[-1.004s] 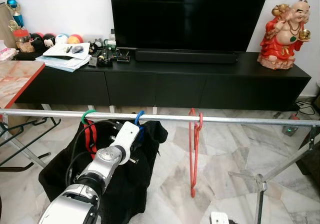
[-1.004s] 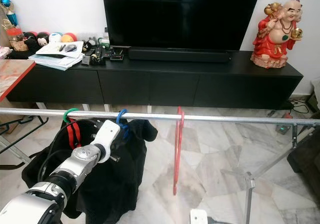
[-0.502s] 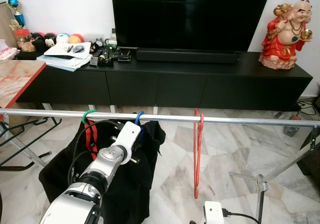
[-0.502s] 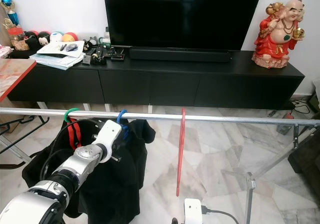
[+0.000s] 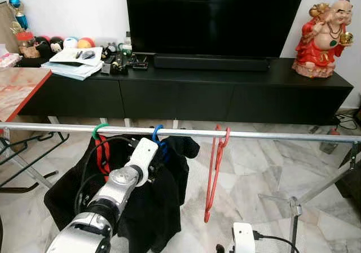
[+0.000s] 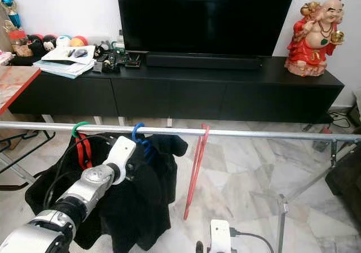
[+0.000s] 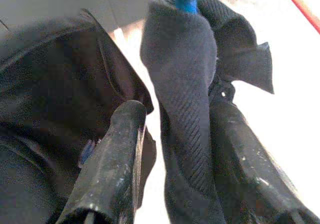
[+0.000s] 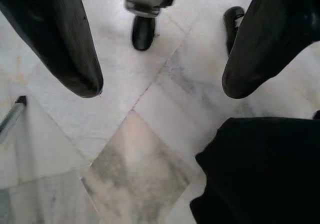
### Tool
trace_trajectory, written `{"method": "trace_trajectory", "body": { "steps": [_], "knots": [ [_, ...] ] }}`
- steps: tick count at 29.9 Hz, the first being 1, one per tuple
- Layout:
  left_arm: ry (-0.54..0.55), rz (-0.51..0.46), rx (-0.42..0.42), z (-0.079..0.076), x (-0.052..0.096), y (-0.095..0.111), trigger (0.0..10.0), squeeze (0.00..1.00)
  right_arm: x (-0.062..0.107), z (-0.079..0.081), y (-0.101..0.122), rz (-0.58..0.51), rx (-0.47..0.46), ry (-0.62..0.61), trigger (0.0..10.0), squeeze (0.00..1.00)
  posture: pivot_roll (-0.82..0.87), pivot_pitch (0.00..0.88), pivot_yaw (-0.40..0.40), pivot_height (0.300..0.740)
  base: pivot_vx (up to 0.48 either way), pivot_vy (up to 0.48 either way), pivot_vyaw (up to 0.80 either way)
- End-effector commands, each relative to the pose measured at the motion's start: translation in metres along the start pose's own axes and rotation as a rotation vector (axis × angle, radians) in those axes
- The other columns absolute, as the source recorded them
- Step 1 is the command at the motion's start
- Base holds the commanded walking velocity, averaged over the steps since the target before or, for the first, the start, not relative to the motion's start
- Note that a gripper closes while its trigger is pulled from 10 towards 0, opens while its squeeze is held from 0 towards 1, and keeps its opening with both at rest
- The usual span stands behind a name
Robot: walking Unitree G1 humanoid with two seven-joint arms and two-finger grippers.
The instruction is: Hang hanger
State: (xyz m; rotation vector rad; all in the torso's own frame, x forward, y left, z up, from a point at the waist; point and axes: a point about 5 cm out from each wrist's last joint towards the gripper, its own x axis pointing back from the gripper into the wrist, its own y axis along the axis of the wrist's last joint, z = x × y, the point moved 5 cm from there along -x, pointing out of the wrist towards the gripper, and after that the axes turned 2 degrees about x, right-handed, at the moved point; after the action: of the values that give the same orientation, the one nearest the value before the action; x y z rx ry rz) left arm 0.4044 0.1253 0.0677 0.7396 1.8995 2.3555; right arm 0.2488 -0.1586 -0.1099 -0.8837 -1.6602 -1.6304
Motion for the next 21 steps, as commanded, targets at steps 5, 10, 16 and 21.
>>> {"method": "trace_trajectory", "body": {
  "steps": [5, 10, 16, 21],
  "knots": [
    [-0.053, -0.109, 0.030, 0.009, 0.020, 0.013, 10.0, 0.99, 0.002, 0.003, -0.015, 0.005, -0.008, 0.002, 10.0, 0.00, 0.01, 0.000, -0.021, 0.740, 0.000, 0.000, 0.00],
    [-0.045, -0.174, 0.026, 0.019, 0.038, 0.020, 10.0, 0.98, 0.003, 0.013, -0.021, 0.004, -0.007, 0.009, 10.0, 0.00, 0.01, 0.000, -0.016, 0.740, 0.000, 0.000, 0.00],
    [-0.015, -0.347, 0.118, 0.032, 0.074, 0.037, 10.0, 0.93, 0.005, 0.019, -0.035, 0.014, -0.008, 0.013, 10.0, 0.00, 0.02, 0.000, -0.008, 0.740, 0.000, 0.000, 0.00],
    [0.179, -0.297, 0.178, 0.066, 0.090, 0.002, 10.0, 0.00, 0.008, 0.019, -0.053, 0.032, -0.012, 0.013, 10.0, 0.00, 0.02, 0.000, 0.001, 0.740, 0.000, 0.000, 0.00]
  ]
}}
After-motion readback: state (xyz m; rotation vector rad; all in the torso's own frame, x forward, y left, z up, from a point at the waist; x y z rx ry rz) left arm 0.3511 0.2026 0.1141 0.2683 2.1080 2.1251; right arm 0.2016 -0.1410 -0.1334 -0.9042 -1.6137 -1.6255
